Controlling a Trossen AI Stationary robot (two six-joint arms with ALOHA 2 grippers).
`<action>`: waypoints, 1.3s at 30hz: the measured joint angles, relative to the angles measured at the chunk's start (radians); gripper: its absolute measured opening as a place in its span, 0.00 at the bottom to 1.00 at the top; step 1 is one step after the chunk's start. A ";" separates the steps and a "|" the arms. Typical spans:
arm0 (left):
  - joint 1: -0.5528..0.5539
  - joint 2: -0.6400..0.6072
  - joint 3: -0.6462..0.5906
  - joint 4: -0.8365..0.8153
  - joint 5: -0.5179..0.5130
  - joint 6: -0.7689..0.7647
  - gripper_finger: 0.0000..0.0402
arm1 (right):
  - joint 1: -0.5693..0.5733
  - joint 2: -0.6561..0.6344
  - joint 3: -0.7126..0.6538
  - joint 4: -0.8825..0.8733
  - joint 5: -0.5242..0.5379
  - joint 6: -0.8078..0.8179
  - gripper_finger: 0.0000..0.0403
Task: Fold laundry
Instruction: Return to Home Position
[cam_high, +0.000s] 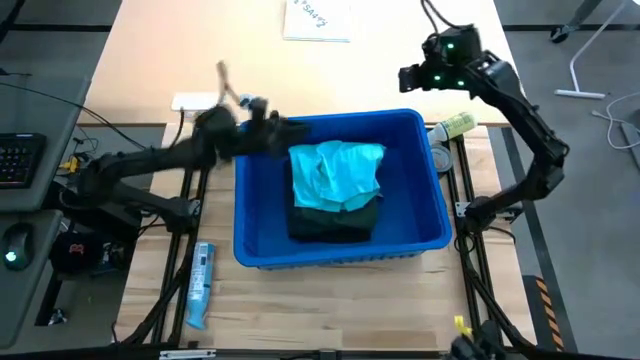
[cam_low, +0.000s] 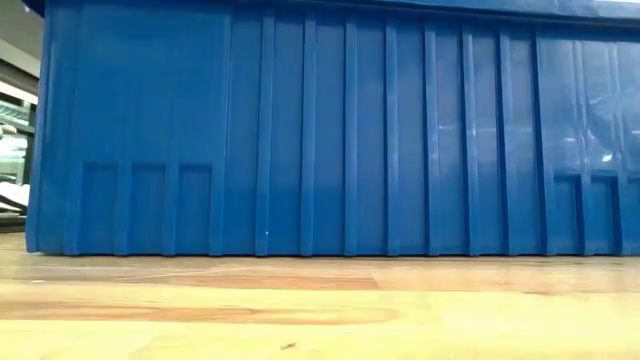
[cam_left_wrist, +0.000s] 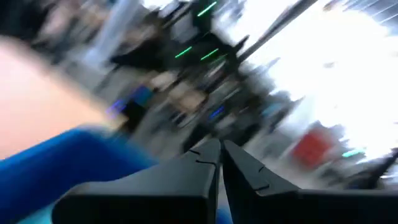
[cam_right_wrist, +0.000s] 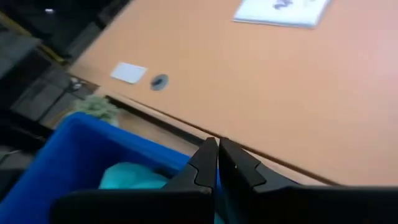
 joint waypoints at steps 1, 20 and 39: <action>-0.035 -0.019 -0.049 0.111 -0.013 0.002 0.00 | 0.000 -0.009 0.000 0.001 -0.015 -0.008 0.00; -0.135 -0.295 -0.899 0.988 -0.138 -0.083 0.00 | 0.100 -0.166 0.000 0.003 0.029 0.125 0.00; -0.280 -1.018 -0.859 -0.215 -0.258 0.005 0.00 | 0.369 -0.214 0.000 0.067 0.292 0.177 0.00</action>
